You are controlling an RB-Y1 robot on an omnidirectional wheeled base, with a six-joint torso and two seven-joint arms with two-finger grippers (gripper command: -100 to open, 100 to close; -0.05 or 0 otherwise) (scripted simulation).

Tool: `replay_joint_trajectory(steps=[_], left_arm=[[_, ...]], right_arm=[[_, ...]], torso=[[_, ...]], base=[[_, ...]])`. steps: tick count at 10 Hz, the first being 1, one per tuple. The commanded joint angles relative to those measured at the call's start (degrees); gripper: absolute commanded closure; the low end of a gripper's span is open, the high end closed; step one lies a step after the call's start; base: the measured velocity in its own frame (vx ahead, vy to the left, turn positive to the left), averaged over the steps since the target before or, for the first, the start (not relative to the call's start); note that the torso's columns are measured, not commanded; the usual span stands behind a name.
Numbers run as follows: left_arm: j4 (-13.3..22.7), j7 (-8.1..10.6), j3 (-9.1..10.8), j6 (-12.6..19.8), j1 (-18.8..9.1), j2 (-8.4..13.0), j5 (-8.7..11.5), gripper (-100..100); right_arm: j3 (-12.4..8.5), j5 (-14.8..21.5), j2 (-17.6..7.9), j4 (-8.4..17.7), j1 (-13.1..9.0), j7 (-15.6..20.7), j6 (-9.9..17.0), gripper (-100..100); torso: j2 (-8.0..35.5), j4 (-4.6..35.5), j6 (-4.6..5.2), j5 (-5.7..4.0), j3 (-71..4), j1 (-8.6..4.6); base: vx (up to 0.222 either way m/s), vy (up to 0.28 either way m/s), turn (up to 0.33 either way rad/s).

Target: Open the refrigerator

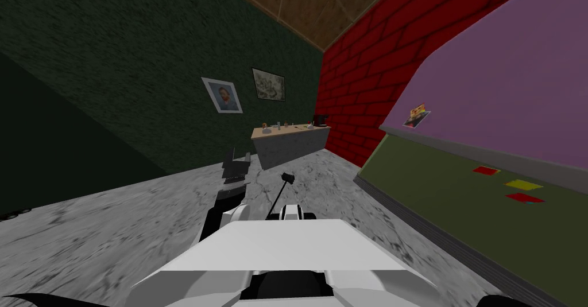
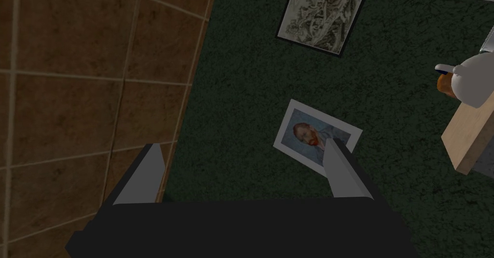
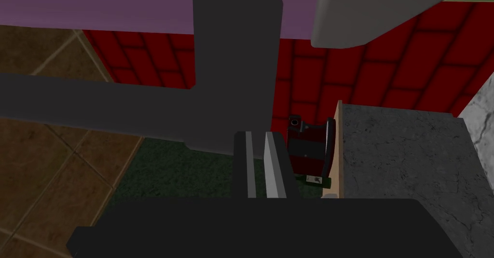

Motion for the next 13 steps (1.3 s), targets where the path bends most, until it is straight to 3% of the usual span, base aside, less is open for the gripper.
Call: replay_joint_trajectory(steps=[1,2,4,10,11,12,13], left_arm=[[0.0,0.0,0.01,0.0,0.0,0.0,0.0,0],[0.0,0.0,0.0,0.0,0.0,0.0,0.0,0],[0.0,0.0,0.02,0.0,0.0,0.0,0.0,0],[0.0,0.0,0.02,0.0,0.0,0.0,0.0,0],[0.0,0.0,0.02,0.0,0.0,0.0,0.0,0],[0.0,0.0,0.02,0.0,0.0,0.0,0.0,0],[0.0,0.0,0.02,0.0,0.0,0.0,0.0,0]], right_arm=[[-0.9,-0.1,2.5,0.2,2.2,0.0,2.1,100],[-1.8,-1.3,1.4,-0.5,3.3,-0.9,1.6,-100],[-3.6,-2.7,0.9,-0.8,5.1,-1.9,1.2,-100],[-8.9,-6.8,-0.6,-1.6,10.4,-5.1,0.3,-100],[-7.9,-6.4,-0.6,-1.4,10.0,-4.7,0.6,-100],[-7.9,-6.4,-0.7,-1.4,10.1,-4.8,0.6,0],[-7.8,-6.4,-0.6,-1.4,10.1,-4.8,0.5,0]], torso=[[0.1,0.0,0.02,0.05,0.0,-0.08],[0.2,0.1,0.09,-0.02,0.1,0.02],[0.9,0.3,0.34,-0.18,0.7,-0.36],[0.6,0.2,0.37,0.07,0.4,0.34],[0.5,0.2,0.28,0.25,0.4,0.44],[0.6,0.2,0.27,0.22,0.4,0.47],[0.6,0.2,0.31,0.19,0.4,0.44]], base=[[0.18,0.181,0.093],[0.107,0.085,-0.061],[0.011,-0.04,-0.064],[0.022,-0.013,-0.057],[0.009,0.0,-0.021],[0.0,0.0,0.0],[0.0,0.0,0.0]])
